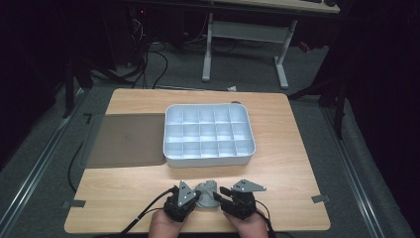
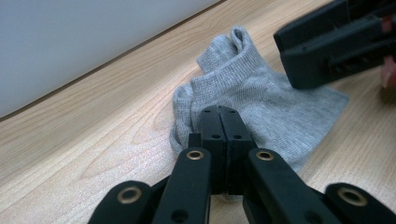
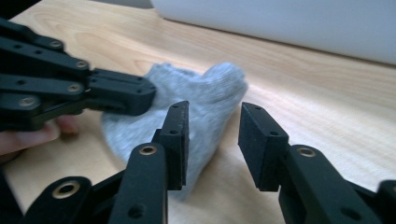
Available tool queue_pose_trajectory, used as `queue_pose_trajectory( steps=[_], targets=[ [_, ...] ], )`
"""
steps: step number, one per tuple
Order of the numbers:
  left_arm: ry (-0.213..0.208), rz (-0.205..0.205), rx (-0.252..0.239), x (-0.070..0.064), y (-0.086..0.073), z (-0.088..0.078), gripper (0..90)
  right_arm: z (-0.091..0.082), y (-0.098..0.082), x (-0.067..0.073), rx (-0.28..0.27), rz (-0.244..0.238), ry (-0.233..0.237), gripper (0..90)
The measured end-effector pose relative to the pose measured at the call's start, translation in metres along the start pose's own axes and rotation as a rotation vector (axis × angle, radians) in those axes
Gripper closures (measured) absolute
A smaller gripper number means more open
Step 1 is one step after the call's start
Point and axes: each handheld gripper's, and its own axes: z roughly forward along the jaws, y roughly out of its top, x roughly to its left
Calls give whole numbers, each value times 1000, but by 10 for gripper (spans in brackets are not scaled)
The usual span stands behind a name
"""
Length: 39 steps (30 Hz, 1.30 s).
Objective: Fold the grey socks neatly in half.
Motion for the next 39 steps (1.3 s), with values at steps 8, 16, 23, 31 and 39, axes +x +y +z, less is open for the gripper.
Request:
queue_pose_trajectory(
  steps=[8,16,23,31,39],
  targets=[
    [0,-5,-2,0,0,0,896,9,-4,3,81,-7,21,721],
    [5,4,-1,0,-1,-1,895,5,-2,4,48,-37,50,836],
    [6,6,3,-4,2,1,883,1,2,7,21,-64,32,836],
    [-26,-23,-45,-5,10,-7,835,4,1,7,31,-78,21,836],
    [-33,-11,-1,-8,5,5,863,2,2,6,18,-81,16,835]
  ],
)
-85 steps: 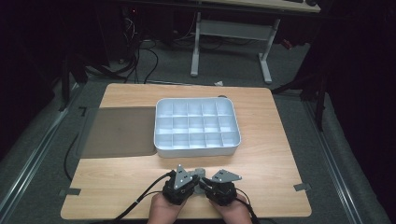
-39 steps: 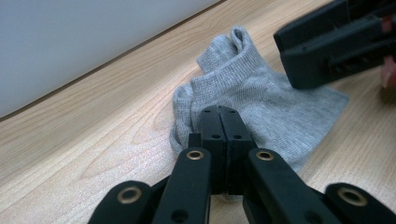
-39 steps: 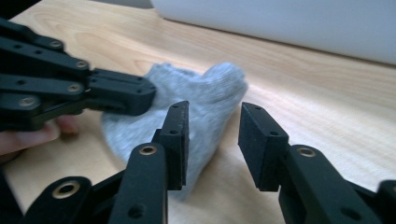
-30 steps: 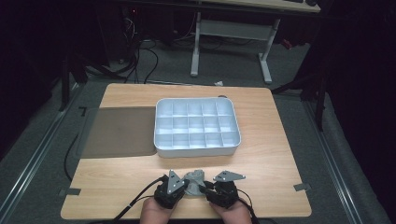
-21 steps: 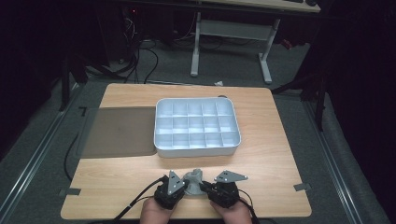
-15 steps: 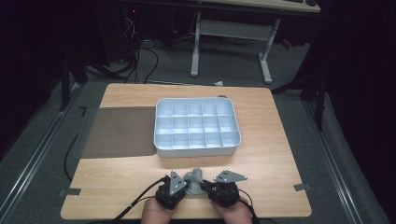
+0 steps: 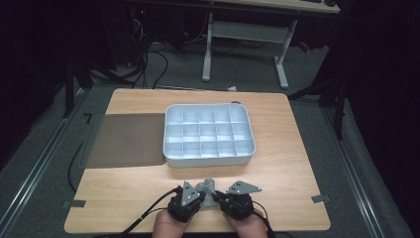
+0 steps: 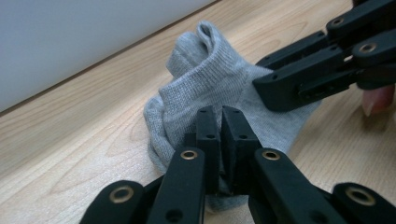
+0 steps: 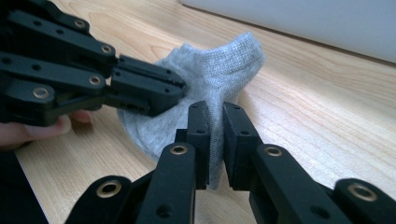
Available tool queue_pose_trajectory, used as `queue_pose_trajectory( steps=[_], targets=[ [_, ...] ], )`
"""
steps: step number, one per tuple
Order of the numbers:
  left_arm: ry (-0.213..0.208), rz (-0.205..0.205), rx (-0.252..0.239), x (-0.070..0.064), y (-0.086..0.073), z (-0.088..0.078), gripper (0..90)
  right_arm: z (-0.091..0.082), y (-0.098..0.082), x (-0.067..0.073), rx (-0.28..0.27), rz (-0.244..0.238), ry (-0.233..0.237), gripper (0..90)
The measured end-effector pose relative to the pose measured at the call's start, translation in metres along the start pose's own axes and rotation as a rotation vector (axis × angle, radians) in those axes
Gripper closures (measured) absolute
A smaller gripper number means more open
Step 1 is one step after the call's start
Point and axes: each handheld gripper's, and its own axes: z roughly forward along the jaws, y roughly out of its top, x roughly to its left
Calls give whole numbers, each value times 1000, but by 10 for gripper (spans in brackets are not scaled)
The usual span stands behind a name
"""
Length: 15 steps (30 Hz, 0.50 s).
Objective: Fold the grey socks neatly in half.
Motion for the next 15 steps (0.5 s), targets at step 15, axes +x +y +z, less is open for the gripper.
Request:
queue_pose_trajectory(
  steps=[15],
  targets=[
    [-10,9,6,-1,2,4,888,-14,10,0,-98,3,36,683]
  ],
)
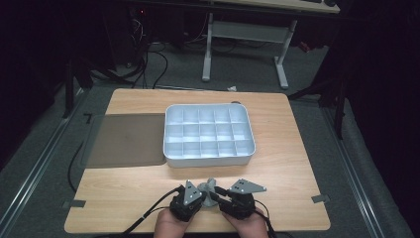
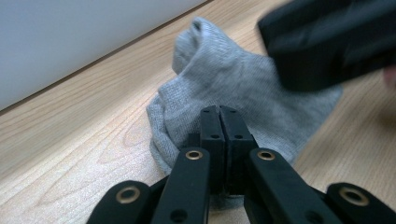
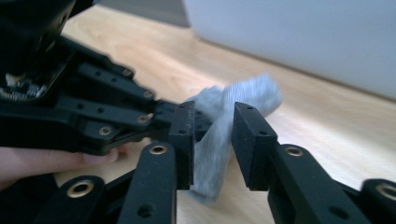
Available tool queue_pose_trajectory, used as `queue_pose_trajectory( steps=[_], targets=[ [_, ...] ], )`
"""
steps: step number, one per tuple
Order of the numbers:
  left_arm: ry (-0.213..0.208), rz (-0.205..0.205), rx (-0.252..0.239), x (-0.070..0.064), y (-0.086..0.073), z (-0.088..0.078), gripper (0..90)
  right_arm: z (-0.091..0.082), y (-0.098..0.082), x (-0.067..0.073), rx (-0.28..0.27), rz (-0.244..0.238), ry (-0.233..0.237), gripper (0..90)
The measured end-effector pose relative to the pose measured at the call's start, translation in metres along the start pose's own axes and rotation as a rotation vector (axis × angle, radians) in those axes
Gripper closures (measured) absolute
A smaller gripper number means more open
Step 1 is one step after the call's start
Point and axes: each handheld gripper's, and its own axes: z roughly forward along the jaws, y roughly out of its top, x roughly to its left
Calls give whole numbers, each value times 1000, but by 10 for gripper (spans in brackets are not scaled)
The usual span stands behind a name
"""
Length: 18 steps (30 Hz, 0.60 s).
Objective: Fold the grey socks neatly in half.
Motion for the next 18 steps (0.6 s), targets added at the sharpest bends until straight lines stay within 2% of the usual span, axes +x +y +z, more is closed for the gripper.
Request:
queue_pose_trajectory(
  steps=[1,2,4,5,9,10,11,12,14,15,16,17,18],
  targets=[
    [0,0,0,0,0,0,888,0,0,0,0,0,0,683],
    [1,1,-1,0,0,0,888,-6,0,-7,-19,8,-30,660],
    [1,1,-1,0,0,0,888,-7,-1,-10,-23,9,-46,656],
    [2,2,-1,0,0,0,887,-9,-5,-18,-16,12,-95,644],
    [3,2,-1,0,0,0,882,-8,-9,-24,6,28,-110,650],
    [4,2,-2,0,0,0,881,-7,-11,-25,21,21,-116,643],
    [3,2,-2,0,0,0,878,-3,-12,-24,64,18,-112,646],
    [3,2,-2,0,0,0,878,-3,-12,-24,64,18,-112,646],
    [-1,0,-1,0,0,0,876,2,-13,-22,91,20,-115,686],
    [-2,0,-1,0,0,0,873,4,-15,-19,100,17,-124,749],
    [-3,0,-1,0,0,0,873,4,-15,-19,100,17,-124,749],
    [-3,0,-1,0,0,0,873,5,-15,-18,105,8,-128,786],
    [-3,1,0,0,0,-1,871,7,-16,-15,114,0,-116,833]
  ],
)
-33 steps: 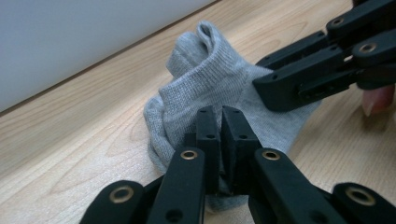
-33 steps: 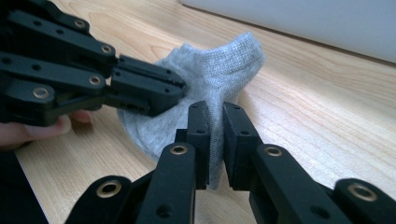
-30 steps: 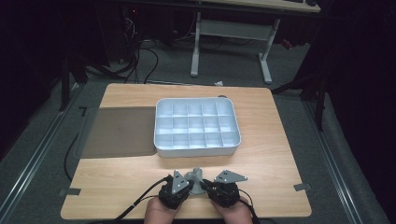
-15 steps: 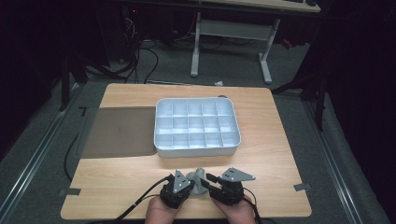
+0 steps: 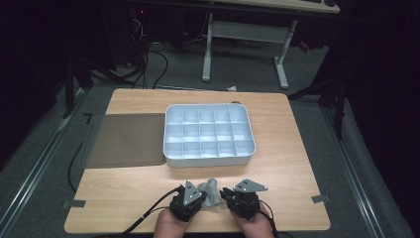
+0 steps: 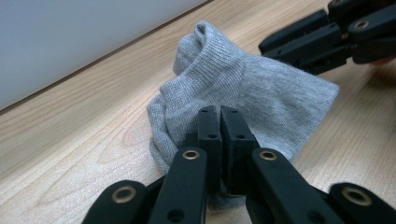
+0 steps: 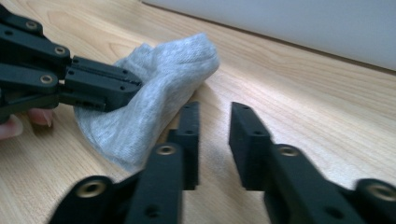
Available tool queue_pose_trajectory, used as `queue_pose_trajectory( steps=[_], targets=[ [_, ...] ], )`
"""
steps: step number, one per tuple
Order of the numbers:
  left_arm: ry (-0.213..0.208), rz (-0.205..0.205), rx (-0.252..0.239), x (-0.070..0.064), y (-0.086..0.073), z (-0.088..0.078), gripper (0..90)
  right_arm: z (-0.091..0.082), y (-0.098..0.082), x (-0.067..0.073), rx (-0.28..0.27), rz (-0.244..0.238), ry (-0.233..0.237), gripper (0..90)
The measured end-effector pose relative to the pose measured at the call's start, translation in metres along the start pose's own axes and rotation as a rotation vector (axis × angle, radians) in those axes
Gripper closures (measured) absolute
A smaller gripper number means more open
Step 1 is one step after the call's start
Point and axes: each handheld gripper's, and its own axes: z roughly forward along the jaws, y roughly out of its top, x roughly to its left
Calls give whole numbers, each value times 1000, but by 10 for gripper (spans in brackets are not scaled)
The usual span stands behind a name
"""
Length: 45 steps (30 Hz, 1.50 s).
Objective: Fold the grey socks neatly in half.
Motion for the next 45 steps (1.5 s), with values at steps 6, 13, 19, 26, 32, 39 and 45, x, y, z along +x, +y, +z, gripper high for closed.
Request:
queue_pose_trajectory(
  steps=[6,13,19,26,32,39,45],
  targets=[
    [-5,-5,-4,1,0,0,870,3,0,4,3,-20,3,894],
    [-9,-10,-4,1,0,0,870,11,4,12,9,-37,28,900],
    [-8,-10,-4,1,0,0,870,9,11,22,-43,-67,61,900],
    [-7,-10,-4,1,0,0,864,9,13,23,-70,-77,74,900],
    [-13,-14,-17,2,-1,-1,829,9,11,21,-66,-71,70,900],
    [-36,-30,-56,5,1,-9,742,9,8,16,-60,-50,51,900],
    [-18,-37,-124,9,5,-27,714,9,7,14,-55,-45,48,900]
  ],
)
